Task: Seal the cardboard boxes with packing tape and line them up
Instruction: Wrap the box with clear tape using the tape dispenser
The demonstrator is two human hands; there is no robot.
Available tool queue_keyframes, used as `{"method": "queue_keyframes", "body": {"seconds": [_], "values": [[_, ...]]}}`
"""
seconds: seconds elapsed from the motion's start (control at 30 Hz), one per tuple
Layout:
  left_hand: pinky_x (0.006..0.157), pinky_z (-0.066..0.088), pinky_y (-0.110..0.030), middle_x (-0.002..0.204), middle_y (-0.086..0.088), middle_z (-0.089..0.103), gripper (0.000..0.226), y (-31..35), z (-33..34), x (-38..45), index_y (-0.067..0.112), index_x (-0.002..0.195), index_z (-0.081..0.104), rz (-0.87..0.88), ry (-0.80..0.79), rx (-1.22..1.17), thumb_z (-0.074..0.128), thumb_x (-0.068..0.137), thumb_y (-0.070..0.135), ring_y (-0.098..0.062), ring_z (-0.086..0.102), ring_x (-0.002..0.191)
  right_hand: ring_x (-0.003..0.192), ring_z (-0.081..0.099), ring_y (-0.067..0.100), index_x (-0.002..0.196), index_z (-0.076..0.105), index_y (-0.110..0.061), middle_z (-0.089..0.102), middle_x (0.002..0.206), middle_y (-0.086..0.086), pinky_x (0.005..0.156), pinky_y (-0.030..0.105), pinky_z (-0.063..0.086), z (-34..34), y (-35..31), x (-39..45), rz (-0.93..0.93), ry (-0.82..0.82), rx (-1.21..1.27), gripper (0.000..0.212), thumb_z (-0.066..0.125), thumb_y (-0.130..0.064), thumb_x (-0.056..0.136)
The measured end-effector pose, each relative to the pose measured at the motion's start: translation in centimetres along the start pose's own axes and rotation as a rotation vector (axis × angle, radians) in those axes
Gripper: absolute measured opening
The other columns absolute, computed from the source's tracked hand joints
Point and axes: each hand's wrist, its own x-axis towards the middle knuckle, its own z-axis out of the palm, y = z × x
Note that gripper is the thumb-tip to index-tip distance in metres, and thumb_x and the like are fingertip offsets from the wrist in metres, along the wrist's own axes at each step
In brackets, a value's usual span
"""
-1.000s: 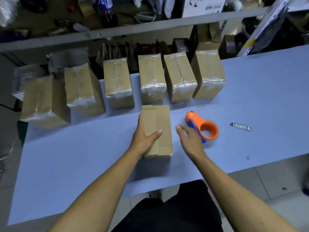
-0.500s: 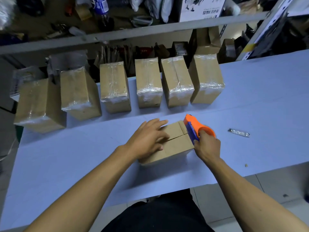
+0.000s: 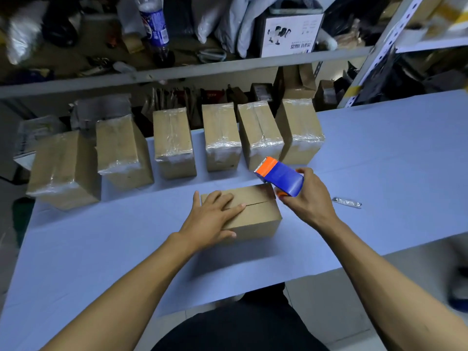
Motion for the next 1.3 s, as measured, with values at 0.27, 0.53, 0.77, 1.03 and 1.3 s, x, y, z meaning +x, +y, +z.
{"method": "queue_keyframes", "body": {"seconds": [0.27, 0.53, 0.77, 1.03, 1.3], "values": [[0.113, -0.001, -0.065, 0.163, 0.019, 0.009, 0.078, -0.9, 1.1, -1.1, 0.046, 0.152, 0.020, 0.062, 0.071, -0.268, 0.066, 0.091, 0.030, -0.017, -0.015, 0.150, 0.083, 0.058, 0.013, 0.106, 0.059, -0.019, 0.061, 0.095, -0.003, 0.068, 0.020, 0.044, -0.2, -6.2, -1.7, -0.286, -0.129, 0.138, 0.041, 0.078, -0.030, 0.070], [0.114, 0.027, -0.037, 0.147, 0.003, 0.048, 0.061, -2.3, 2.6, -4.1, 0.023, 0.138, 0.053, -0.137, 0.439, -0.652, 0.075, 0.082, 0.030, -0.017, 0.033, 0.143, 0.071, 0.052, 0.018, 0.094, 0.043, -0.027, 0.058, 0.083, -0.007, 0.057, 0.031, 0.039, 1.3, -6.1, -1.7, -0.453, -0.319, -0.135, 0.048, 0.063, -0.064, 0.069], [0.063, 0.045, -0.027, 0.085, -0.004, 0.069, 0.034, -1.3, -2.0, -4.5, 0.013, 0.092, 0.066, -0.757, 0.367, -1.886, 0.044, 0.104, 0.037, -0.017, 0.062, 0.075, 0.073, 0.056, 0.014, 0.099, 0.050, -0.027, 0.062, 0.087, -0.008, 0.063, 0.033, 0.048, 2.2, -7.2, -0.9, -0.599, -0.389, -0.125, 0.041, 0.076, -0.047, 0.075], [0.056, 0.037, -0.025, 0.078, -0.002, 0.065, 0.016, -2.4, -1.6, -4.1, 0.016, 0.089, 0.069, -0.754, 0.239, -2.010, 0.059, 0.098, 0.025, -0.014, 0.055, 0.068, 0.072, 0.057, 0.008, 0.097, 0.050, -0.029, 0.062, 0.084, -0.012, 0.062, 0.034, 0.050, 2.5, -7.5, -0.2, -0.624, -0.405, -0.167, 0.040, 0.075, -0.050, 0.074], [0.050, 0.036, -0.021, 0.061, 0.002, 0.062, 0.017, -3.5, -1.7, -3.0, 0.013, 0.082, 0.069, -0.751, 0.200, -1.792, 0.059, 0.096, 0.011, -0.011, 0.047, 0.059, 0.093, 0.055, 0.020, 0.150, 0.030, -0.036, 0.057, 0.109, -0.006, 0.076, 0.030, 0.043, 2.7, -7.4, 0.3, -0.691, -0.444, -0.293, 0.080, 0.058, -0.061, 0.080]]}}
